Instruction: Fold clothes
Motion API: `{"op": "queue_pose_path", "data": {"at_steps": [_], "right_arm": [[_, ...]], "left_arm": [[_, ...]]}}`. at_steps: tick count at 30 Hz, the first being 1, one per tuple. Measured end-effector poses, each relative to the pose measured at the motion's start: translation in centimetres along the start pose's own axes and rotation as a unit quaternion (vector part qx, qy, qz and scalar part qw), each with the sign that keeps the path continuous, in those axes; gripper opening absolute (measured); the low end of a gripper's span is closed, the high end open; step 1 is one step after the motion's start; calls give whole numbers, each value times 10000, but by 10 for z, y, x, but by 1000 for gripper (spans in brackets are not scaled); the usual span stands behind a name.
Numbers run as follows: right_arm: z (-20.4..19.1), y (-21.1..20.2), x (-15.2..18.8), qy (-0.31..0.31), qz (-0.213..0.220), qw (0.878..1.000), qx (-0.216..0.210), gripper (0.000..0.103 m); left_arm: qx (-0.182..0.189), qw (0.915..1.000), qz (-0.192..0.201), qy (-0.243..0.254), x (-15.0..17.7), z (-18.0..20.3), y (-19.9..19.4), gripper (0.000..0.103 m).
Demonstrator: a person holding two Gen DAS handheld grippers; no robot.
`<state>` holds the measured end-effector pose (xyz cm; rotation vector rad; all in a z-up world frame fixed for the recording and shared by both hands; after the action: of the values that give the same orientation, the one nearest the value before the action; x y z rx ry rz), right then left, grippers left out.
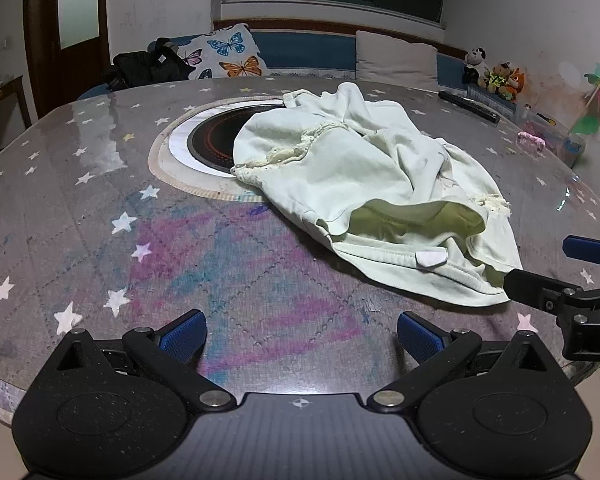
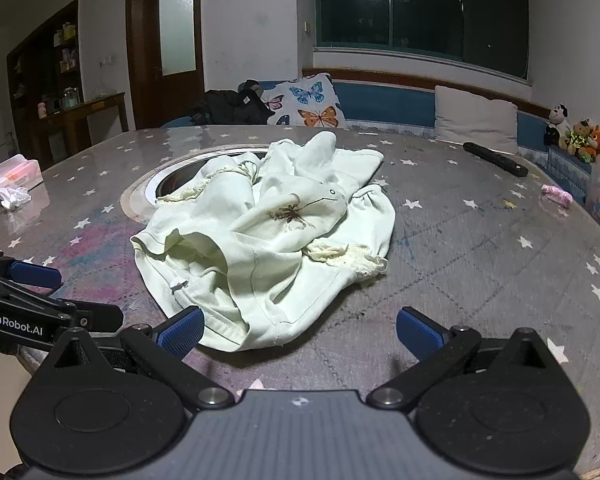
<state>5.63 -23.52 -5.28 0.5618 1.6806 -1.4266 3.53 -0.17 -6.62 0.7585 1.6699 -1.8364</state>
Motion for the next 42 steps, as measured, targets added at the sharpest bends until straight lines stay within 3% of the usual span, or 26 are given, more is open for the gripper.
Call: {"op": "queue_pose_path", "data": {"at_steps": [23, 42], "right_arm": [[-1, 6, -3, -44, -62, 10000, -41, 103], [9, 13, -13, 78, -140, 9998, -155, 103]], "left_arm": [[-7, 10000, -48, -34, -8, -1, 8, 103], [-130, 9999, 38, -38, -36, -15, 17, 103]]}}
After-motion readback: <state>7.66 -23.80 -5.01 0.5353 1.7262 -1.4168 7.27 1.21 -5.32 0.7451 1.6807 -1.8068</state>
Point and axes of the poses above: each gripper's, at about its wrist camera, not at the fingertips, and y roughly the way its jaws point, z to its right, x to its underside, the point moved 7 cm from there along y, roughly the way its jaws point, and after that the axes turned 2 degrees about x, right-handed, at the moved point
